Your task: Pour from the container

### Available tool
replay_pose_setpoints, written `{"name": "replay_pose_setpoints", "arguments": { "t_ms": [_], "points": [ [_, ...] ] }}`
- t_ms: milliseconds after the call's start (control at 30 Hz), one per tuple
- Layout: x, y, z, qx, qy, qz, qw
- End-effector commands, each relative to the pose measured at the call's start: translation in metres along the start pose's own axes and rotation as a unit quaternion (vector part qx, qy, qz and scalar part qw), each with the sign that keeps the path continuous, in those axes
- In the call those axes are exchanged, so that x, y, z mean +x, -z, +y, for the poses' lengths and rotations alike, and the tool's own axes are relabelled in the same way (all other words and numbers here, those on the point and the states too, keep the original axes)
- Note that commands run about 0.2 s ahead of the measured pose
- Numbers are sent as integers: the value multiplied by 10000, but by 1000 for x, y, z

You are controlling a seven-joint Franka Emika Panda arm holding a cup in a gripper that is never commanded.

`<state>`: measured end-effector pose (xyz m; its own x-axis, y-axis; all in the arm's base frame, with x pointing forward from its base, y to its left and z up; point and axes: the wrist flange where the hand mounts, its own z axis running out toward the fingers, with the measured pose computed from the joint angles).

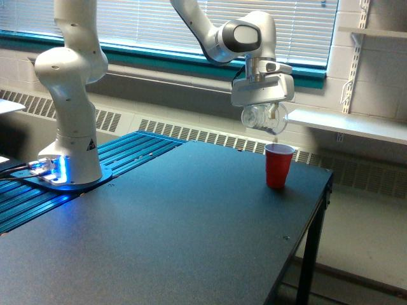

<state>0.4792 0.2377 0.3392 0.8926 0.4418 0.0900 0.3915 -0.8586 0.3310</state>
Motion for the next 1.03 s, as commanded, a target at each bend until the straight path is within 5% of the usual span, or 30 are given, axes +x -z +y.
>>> {"name": "replay_pose_setpoints", "arguments": {
  "t_ms": [33,367,1033],
  "points": [
    [4,6,-5,-54,253,-81,9996],
    [6,9,-6,-98,351,-164,9992],
    [-1,2,-1,280,167,37,9995]
  ]
}}
